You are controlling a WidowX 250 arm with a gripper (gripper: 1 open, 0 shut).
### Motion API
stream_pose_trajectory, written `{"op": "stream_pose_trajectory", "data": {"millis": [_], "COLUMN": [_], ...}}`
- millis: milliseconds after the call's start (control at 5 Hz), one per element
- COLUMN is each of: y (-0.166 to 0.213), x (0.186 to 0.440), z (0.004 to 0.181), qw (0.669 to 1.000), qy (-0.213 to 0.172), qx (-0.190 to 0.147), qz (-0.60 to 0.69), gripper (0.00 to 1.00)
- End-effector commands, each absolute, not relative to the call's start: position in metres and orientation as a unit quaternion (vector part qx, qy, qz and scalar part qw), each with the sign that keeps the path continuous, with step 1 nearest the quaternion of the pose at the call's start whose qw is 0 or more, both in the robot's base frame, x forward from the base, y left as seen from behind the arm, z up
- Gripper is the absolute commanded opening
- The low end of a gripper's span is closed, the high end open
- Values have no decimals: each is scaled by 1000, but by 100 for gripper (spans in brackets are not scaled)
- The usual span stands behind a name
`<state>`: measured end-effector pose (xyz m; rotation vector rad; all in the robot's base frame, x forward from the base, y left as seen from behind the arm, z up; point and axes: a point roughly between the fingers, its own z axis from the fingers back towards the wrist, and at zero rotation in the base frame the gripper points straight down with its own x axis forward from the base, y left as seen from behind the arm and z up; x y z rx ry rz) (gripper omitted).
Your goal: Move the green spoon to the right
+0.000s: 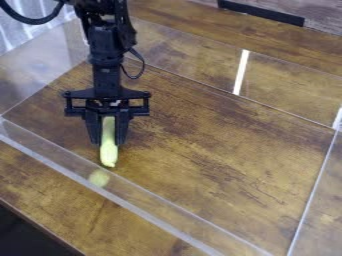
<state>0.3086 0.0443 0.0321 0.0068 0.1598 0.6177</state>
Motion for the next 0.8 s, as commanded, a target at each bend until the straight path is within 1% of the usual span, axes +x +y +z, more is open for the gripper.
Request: {"op": "stream_pose_trajectory", "data": {"millis": [0, 400, 600], "y": [54, 58, 61], "x": [318, 323, 324], "z": [44, 43, 63], "qw": [945, 957, 953], "qy": [51, 52, 50], "qx": [-6, -11, -25], "qz": [322, 284, 299], "gripper": [0, 0, 0]}}
